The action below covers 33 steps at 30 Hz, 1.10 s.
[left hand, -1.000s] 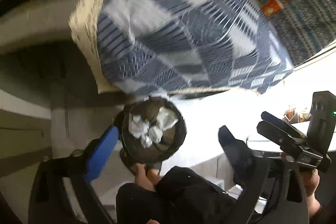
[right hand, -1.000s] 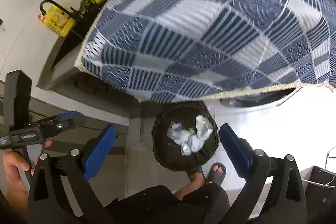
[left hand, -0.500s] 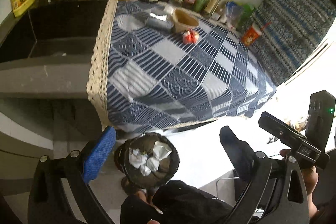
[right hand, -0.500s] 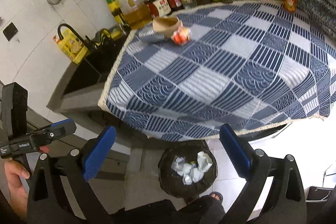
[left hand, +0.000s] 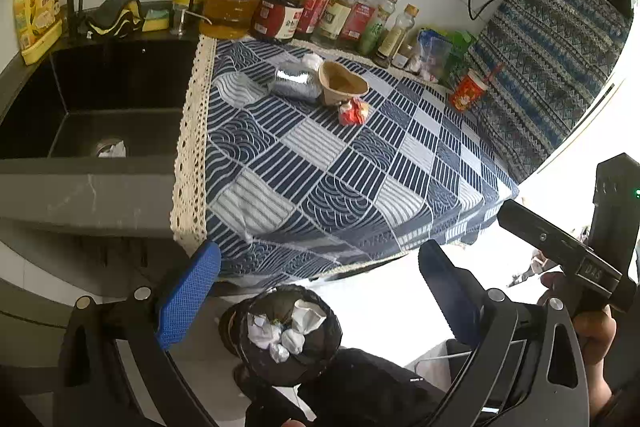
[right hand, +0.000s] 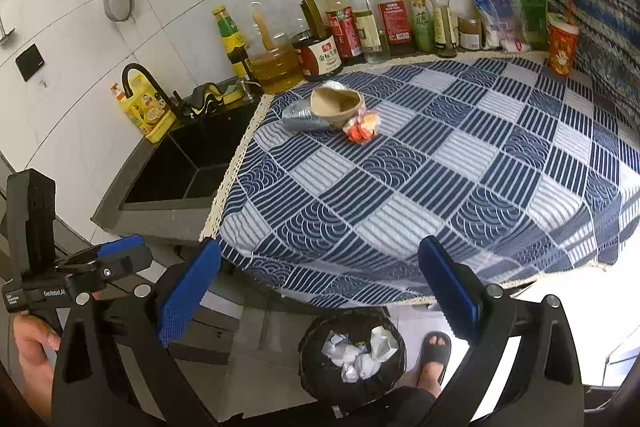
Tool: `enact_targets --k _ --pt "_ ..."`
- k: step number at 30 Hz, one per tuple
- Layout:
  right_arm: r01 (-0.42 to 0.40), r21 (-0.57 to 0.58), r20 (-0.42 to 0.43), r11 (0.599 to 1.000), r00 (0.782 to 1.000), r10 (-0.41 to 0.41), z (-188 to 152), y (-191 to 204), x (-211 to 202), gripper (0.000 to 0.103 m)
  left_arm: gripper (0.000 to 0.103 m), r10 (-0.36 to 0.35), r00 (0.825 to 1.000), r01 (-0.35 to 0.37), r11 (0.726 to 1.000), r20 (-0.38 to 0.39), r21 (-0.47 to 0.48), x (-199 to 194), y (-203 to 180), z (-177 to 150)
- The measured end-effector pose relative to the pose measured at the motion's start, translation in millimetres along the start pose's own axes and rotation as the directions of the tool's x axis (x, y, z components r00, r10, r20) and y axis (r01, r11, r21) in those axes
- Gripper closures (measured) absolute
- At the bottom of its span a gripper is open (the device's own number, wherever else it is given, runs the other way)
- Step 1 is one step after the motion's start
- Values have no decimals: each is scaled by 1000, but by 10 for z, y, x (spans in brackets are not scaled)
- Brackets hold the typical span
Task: Collect trash
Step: 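Grasp the brown paper cup with the right tool while the left tool reaches toward the foil packet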
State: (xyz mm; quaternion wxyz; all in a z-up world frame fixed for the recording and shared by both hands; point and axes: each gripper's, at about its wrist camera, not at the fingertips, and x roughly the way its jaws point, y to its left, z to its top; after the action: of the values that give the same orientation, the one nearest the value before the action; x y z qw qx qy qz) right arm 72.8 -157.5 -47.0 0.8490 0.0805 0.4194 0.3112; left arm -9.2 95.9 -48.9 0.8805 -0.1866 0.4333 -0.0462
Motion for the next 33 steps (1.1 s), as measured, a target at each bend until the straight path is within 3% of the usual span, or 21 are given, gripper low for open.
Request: enact_targets --k 6,16,21,33 --pt "-18 -43 -23 999 1000 17 323 -61 248 5 7 36 999 -36 999 12 11 110 -74 150" --pt "-39 -189 -116 981 993 18 988 -200 1029 5 7 103 994 -105 989 -22 -104 492 32 405" --pt "-38 -357 -145 933 989 -15 1223 -96 1496 5 7 145 988 -151 978 -54 -146 689 85 492" --pt "-73 -507 -233 859 971 -56 1483 -83 2350 5 7 196 976 -214 943 -93 -255 996 215 614"
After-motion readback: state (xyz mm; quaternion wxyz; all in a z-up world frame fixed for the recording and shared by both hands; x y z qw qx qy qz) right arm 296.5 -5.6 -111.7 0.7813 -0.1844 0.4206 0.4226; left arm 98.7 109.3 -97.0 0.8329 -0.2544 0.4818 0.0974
